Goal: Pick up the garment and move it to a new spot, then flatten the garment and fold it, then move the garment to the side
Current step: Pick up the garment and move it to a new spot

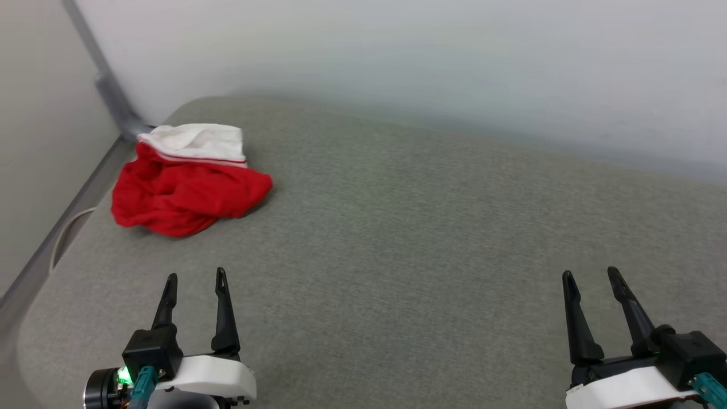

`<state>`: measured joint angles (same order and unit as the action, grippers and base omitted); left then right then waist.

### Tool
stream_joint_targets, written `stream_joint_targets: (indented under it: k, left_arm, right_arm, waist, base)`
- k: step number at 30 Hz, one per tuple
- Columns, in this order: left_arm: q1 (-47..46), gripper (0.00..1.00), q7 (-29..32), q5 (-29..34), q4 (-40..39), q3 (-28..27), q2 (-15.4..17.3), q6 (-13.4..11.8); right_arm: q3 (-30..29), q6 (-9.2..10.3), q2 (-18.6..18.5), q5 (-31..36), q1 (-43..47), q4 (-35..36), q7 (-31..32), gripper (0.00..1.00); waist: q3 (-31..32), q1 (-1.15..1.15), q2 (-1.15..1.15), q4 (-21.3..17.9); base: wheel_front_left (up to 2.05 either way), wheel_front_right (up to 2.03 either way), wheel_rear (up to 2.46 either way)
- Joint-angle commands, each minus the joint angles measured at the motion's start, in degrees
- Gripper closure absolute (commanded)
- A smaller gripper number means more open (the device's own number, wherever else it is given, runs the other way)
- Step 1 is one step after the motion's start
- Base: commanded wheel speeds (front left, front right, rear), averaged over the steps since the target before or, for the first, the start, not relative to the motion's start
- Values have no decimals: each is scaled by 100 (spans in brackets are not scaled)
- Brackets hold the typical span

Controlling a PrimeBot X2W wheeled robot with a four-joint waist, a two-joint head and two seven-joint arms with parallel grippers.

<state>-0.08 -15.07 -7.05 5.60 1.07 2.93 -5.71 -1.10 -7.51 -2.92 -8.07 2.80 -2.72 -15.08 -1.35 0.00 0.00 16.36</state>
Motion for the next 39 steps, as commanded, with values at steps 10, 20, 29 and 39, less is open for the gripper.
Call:
stream_joint_targets:
  k: [10,20,29,39]
  left_arm:
    - [-77,0,-16,-97,4,-95,-7,-58]
    - [-38,0,-16,-173,30,-219,-6,-39]
    - [-332,0,-16,-142,40,-406,-8,128]
    - [-2150,0,-16,-149,199,-1427,399,826]
  right_arm:
    - [44,4,8,61,-19,31,-14,0]
    - [93,4,7,113,-54,25,-14,0]
    - [151,4,7,191,-166,76,-14,0]
    - [165,4,7,683,-625,479,-14,0]
  waist:
    - [-120,0,0,806]
    - [-162,0,0,1121]
    - [-309,0,0,985]
    - [-1228,0,0,412]
  base:
    - [0,0,0]
    - [0,0,0]
    - [0,0,0]
    - [0,0,0]
